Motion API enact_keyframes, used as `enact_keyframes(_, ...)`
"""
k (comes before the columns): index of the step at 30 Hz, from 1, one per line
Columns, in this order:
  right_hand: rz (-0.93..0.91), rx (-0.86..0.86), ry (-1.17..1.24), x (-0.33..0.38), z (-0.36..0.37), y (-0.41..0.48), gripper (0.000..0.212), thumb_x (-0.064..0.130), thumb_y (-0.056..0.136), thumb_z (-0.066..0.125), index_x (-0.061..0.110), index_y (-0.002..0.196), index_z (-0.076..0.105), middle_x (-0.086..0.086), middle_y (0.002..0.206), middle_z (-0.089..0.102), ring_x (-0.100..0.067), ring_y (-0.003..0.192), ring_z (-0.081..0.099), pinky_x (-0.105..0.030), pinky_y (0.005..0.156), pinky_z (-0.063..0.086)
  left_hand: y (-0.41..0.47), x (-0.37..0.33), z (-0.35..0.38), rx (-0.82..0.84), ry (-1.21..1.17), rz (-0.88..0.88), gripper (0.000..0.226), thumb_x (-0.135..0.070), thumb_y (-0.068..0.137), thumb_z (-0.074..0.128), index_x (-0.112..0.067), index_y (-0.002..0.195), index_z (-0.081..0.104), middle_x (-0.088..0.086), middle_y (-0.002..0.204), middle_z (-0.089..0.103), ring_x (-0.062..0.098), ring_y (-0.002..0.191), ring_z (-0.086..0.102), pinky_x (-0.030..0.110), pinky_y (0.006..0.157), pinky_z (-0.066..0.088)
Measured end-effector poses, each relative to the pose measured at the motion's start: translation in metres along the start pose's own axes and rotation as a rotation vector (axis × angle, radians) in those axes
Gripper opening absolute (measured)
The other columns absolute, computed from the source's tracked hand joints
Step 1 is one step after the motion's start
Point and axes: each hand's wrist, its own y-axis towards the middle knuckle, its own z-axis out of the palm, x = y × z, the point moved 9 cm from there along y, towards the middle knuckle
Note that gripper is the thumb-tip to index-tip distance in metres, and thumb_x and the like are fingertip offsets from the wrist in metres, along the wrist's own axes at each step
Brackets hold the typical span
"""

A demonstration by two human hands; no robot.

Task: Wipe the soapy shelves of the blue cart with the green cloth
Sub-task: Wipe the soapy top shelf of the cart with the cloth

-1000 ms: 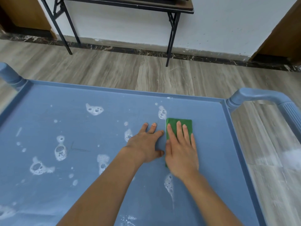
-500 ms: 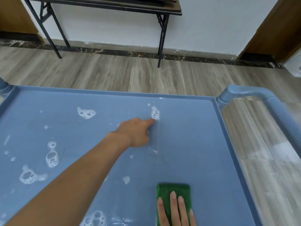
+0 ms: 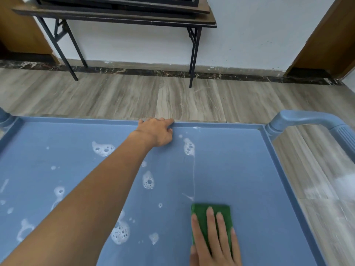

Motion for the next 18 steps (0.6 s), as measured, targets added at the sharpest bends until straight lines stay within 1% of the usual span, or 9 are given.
enact_keyframes(1,-0.014,0.099,0.021,-0.001,0.014,0.003,0.057,0.030,0.077,0.047,0.026,0.131,0.065,-0.012,0.139,0.058,-0.029,0.130,0.054,-0.048,0.101,0.041,0.000,0.000,0.000,0.007,-0.002,0.002,0.054,-0.037,0.102,0.029,-0.033,0.156,0.026,0.002,0.158,0.039,0.035,0.144,0.032,0.060,0.121,0.014)
enact_keyframes(2,0.003,0.192,0.054,-0.002,0.025,0.013,0.055,0.032,0.086,0.041,0.024,0.137,0.060,-0.012,0.146,0.052,-0.031,0.136,0.049,-0.052,0.104,0.039,-0.001,0.001,0.001,0.016,-0.010,0.007,0.055,-0.036,0.102,0.029,-0.034,0.157,0.025,0.001,0.159,0.037,0.034,0.145,0.031,0.059,0.121,0.013)
enact_keyframes(3,0.023,0.276,0.072,-0.005,0.035,0.025,0.056,0.034,0.092,0.035,0.023,0.144,0.053,-0.011,0.153,0.044,-0.031,0.142,0.041,-0.053,0.109,0.034,-0.001,0.001,0.002,0.025,-0.020,0.014,0.055,-0.034,0.103,0.029,-0.034,0.157,0.023,0.000,0.161,0.035,0.033,0.146,0.029,0.058,0.122,0.012)
enact_keyframes(5,0.034,0.383,0.039,-0.006,0.056,0.058,0.061,0.037,0.095,0.024,0.026,0.155,0.032,-0.008,0.164,0.024,-0.028,0.152,0.019,-0.051,0.119,0.021,-0.003,0.000,0.003,0.033,-0.041,0.033,0.057,-0.029,0.103,0.029,-0.034,0.158,0.020,-0.001,0.162,0.031,0.032,0.147,0.025,0.057,0.122,0.009)
enact_keyframes(7,0.023,0.395,-0.011,-0.008,0.072,0.091,0.064,0.037,0.096,0.017,0.030,0.159,0.012,-0.005,0.168,0.006,-0.024,0.155,0.000,-0.049,0.124,0.008,-0.003,0.001,0.003,0.032,-0.060,0.050,0.059,-0.024,0.102,0.029,-0.034,0.160,0.017,-0.002,0.162,0.030,0.031,0.148,0.022,0.056,0.123,0.006)
enact_keyframes(8,0.025,0.392,0.000,-0.010,0.080,0.107,0.063,0.037,0.097,0.017,0.031,0.159,0.007,-0.004,0.168,0.001,-0.024,0.155,-0.005,-0.049,0.124,0.004,-0.004,0.002,0.002,0.036,-0.071,0.054,0.061,-0.022,0.102,0.029,-0.034,0.160,0.016,-0.003,0.162,0.030,0.030,0.149,0.021,0.055,0.124,0.005)
enact_keyframes(11,0.031,0.388,0.005,-0.012,0.099,0.150,0.060,0.037,0.101,0.022,0.032,0.159,0.004,-0.002,0.168,-0.003,-0.022,0.154,-0.008,-0.049,0.124,0.002,-0.008,0.003,-0.001,0.052,-0.093,0.049,0.064,-0.019,0.100,0.031,-0.036,0.160,0.016,-0.003,0.163,0.029,0.030,0.150,0.017,0.052,0.125,0.005)
enact_keyframes(15,0.065,0.360,0.020,-0.014,0.109,0.191,0.058,0.036,0.101,0.025,0.032,0.158,0.011,-0.003,0.168,0.001,-0.023,0.154,-0.004,-0.048,0.124,0.002,-0.009,0.003,-0.004,0.050,-0.106,0.065,0.067,-0.018,0.099,0.035,-0.038,0.159,0.016,-0.003,0.162,0.031,0.029,0.150,0.019,0.049,0.125,0.008)
enact_keyframes(18,0.079,0.353,0.034,-0.013,0.110,0.195,0.057,0.035,0.102,0.026,0.032,0.157,0.014,-0.004,0.168,0.004,-0.023,0.154,-0.002,-0.047,0.124,0.003,-0.007,0.007,-0.004,0.071,-0.054,0.109,0.070,-0.017,0.098,0.036,-0.038,0.160,0.011,-0.006,0.166,0.023,0.026,0.151,0.019,0.045,0.125,0.010)
